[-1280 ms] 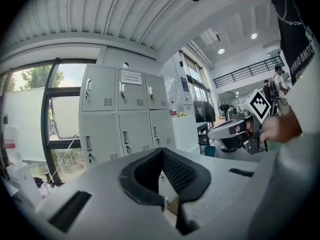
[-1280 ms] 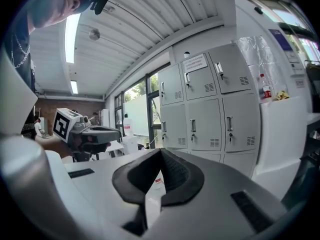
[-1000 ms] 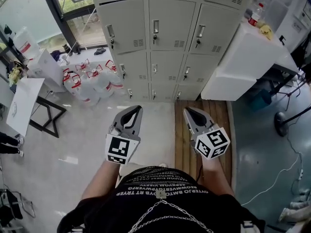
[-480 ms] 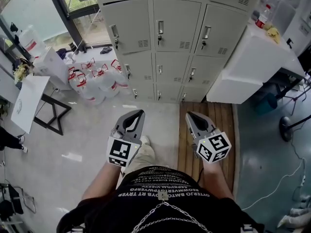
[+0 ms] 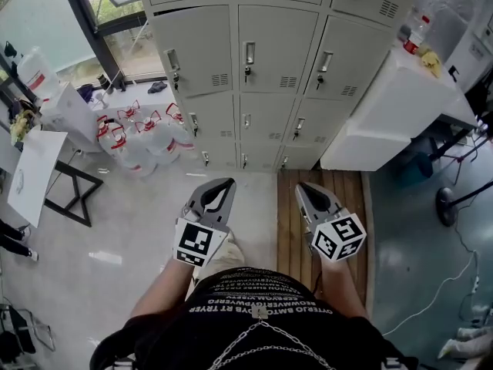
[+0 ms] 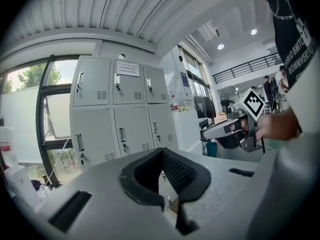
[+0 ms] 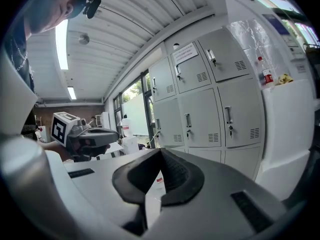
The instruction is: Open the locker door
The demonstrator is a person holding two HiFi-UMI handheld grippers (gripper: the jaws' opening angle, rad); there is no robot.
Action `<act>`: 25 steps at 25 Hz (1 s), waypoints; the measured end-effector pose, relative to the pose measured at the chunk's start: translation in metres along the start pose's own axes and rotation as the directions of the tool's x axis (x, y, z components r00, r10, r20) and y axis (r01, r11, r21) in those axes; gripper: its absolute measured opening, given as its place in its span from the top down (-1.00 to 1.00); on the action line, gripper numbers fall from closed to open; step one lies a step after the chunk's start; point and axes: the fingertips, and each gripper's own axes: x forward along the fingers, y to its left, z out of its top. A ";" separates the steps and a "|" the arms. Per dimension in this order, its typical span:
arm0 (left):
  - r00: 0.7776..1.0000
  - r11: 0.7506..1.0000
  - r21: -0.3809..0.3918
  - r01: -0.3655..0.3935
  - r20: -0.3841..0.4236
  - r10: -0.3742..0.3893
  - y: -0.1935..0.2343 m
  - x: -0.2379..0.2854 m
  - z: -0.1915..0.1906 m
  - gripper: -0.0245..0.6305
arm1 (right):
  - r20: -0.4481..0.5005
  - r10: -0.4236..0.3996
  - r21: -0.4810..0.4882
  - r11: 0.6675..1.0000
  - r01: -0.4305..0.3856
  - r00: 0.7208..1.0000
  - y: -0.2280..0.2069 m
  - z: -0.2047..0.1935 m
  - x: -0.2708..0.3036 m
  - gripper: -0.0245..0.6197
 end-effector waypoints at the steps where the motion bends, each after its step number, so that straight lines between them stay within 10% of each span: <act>1: 1.000 1.000 -0.007 0.001 -0.006 -0.001 0.008 0.005 -0.003 0.93 | -0.006 0.004 0.002 1.000 -0.004 1.000 -0.002 0.001 0.008 0.93; 25: 0.998 0.998 -0.023 0.052 0.037 -0.051 0.238 0.127 -0.016 0.93 | -0.054 -0.005 -0.050 0.999 0.003 0.999 -0.029 0.064 0.249 0.93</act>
